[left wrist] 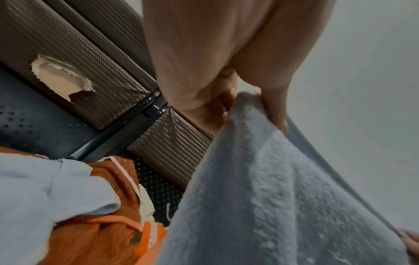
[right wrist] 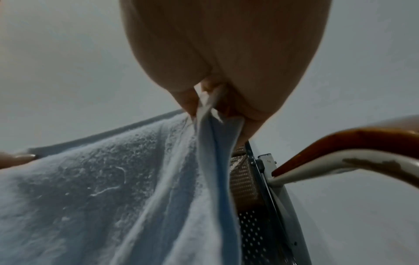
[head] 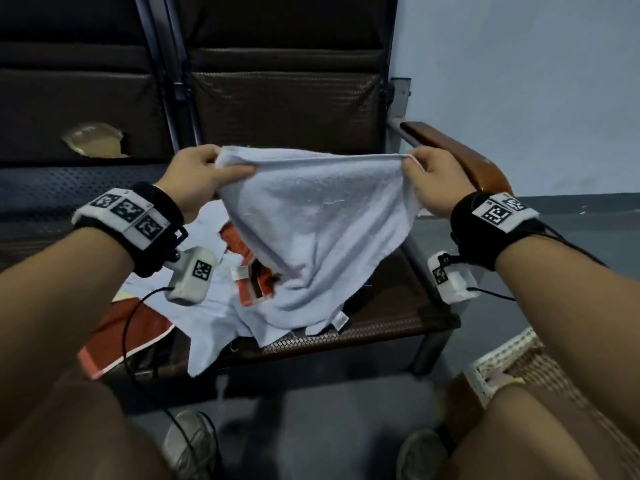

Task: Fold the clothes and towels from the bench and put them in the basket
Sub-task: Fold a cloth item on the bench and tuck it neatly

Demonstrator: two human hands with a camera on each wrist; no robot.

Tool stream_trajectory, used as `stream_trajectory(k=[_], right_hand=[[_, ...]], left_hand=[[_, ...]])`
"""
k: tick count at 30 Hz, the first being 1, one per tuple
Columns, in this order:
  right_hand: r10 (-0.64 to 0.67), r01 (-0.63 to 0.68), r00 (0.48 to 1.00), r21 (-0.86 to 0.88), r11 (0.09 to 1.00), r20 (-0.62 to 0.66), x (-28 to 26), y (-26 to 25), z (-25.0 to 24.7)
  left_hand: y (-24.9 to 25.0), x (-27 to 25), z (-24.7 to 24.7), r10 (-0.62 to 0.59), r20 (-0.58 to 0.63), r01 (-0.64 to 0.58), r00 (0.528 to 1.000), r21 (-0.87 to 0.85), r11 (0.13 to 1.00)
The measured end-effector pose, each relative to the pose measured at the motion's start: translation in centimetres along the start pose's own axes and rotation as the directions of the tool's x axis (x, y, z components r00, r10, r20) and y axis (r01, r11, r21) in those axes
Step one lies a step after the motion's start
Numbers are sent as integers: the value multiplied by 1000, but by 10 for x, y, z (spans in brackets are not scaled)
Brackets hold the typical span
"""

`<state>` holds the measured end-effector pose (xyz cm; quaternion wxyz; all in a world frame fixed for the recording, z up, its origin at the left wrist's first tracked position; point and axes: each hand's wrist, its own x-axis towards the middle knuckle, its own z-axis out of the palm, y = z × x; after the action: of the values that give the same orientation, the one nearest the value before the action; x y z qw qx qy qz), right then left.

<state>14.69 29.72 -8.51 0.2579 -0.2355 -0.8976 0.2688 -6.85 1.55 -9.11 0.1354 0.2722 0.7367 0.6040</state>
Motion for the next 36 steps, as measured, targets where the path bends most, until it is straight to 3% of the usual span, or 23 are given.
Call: stream_trajectory(k=[3,7,11,14,17,21,24,28,31,33,36], right_hand=[[60,-60,998,24,998,11,5,-15,-17],[11,-16,999,-131,991,-38,4,-35,-31],[90,-84,995,-122,989,49,1,-43,-41],[198,-204,978,105,973,67,-2,-47,-43],[330,-326,942,374,868,54,-2,-58,-35],[399,-407,907,516,754,132,-1,-76,-19],[366,-407,910,587,700,194,-4,-90,-12],[281,-461,887,654,600,367,-11,-106,-12],[256,-469,877,612,637,407,-16,-108,-16],[265,-464,881,611,641,391,-19,-105,-17],[216,-422,892,565,709,396,-24,-104,-19]], left_hand=[[22,0,-2,-8,6,8,1000,-23,1000],[45,0,7,-5,-65,-5,998,-146,989],[59,3,14,-84,-144,45,986,-255,966],[61,8,20,-87,-213,23,973,-288,958],[67,7,39,-48,-242,-15,969,-254,967],[80,-5,76,53,-178,-99,983,-262,960],[83,-23,99,144,-91,-164,985,-282,945],[82,-42,117,201,31,-184,979,-281,942],[80,-44,116,202,118,-167,972,-259,951],[78,-43,112,133,181,-78,974,-284,956],[73,-37,104,21,102,15,995,-336,942]])
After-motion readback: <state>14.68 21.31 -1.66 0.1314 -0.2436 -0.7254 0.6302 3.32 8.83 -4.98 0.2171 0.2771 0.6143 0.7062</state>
